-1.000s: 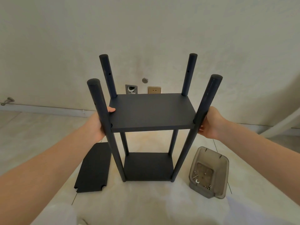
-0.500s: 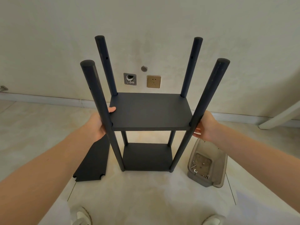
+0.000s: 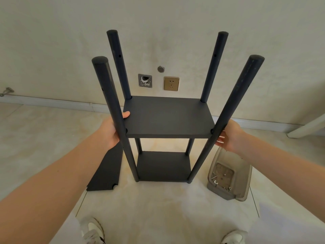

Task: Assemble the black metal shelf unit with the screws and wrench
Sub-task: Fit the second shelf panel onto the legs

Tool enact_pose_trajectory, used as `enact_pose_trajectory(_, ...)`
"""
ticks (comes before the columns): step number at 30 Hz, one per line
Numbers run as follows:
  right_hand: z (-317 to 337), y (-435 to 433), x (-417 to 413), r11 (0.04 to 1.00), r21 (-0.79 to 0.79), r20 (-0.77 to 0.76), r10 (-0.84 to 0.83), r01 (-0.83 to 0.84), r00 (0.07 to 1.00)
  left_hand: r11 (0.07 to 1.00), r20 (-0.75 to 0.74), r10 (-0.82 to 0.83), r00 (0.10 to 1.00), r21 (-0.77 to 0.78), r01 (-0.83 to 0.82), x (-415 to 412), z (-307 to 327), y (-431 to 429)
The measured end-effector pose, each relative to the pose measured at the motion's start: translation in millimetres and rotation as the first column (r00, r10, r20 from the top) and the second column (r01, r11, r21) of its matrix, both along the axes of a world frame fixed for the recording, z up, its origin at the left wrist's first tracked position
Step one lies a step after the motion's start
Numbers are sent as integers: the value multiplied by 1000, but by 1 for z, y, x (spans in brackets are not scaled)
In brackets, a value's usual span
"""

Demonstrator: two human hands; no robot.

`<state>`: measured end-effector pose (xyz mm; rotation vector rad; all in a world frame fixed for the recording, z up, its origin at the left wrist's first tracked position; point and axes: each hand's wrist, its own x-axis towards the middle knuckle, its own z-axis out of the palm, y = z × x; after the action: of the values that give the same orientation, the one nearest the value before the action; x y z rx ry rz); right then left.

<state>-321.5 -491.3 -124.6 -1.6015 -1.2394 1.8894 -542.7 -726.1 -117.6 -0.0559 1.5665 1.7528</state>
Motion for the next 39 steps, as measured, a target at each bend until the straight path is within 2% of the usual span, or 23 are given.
enact_pose_trajectory(4,-2,-1,8,999,51,89,6,-11,996,1000,-9,14,1000,26,-14,4,0,-2)
enact_pose_trajectory(7,-8,-16,20,997,-46,129,75,-70,989,998,-22,63,998,21,-62,10,-4,-4)
enact_pose_trajectory(10,-5,-34,21,974,-180,24,142,-135,990,988,8,155,988,24,-155,21,-13,-6)
enact_pose_trajectory(13,5,-38,14,969,-209,-113,113,-135,987,970,-38,238,971,-39,-239,37,-19,-7)
enact_pose_trajectory(15,7,-43,11,962,-237,-152,104,-138,983,964,-63,257,964,-59,-261,49,-20,-7)
enact_pose_trajectory(18,7,-65,4,916,-302,-182,214,-262,960,956,-66,279,958,-77,-284,71,-20,-8)
enact_pose_trajectory(21,8,-90,-13,887,-262,-231,324,-380,917,953,-98,272,957,-109,-282,92,-23,-8)
enact_pose_trajectory(26,0,-106,-21,910,-196,-235,318,-365,919,931,-75,318,945,-162,-327,126,-23,-4)
enact_pose_trajectory(31,0,-100,-13,896,-179,-247,358,-405,900,951,65,293,954,-123,-284,139,-25,-11)
enact_pose_trajectory(33,-1,-97,-12,898,-148,-253,370,-413,894,972,145,228,963,-89,-217,135,-19,-19)
enact_pose_trajectory(36,-4,-89,-10,899,-121,-236,385,-420,892,981,131,-36,991,-184,60,117,-7,-38)
enact_pose_trajectory(37,-5,-86,-9,897,-116,-223,394,-426,892,935,86,-197,977,-283,214,108,0,-47)
enact_pose_trajectory(39,-5,-78,-6,888,-107,-192,423,-447,886,685,5,-542,840,-576,445,88,15,-64)
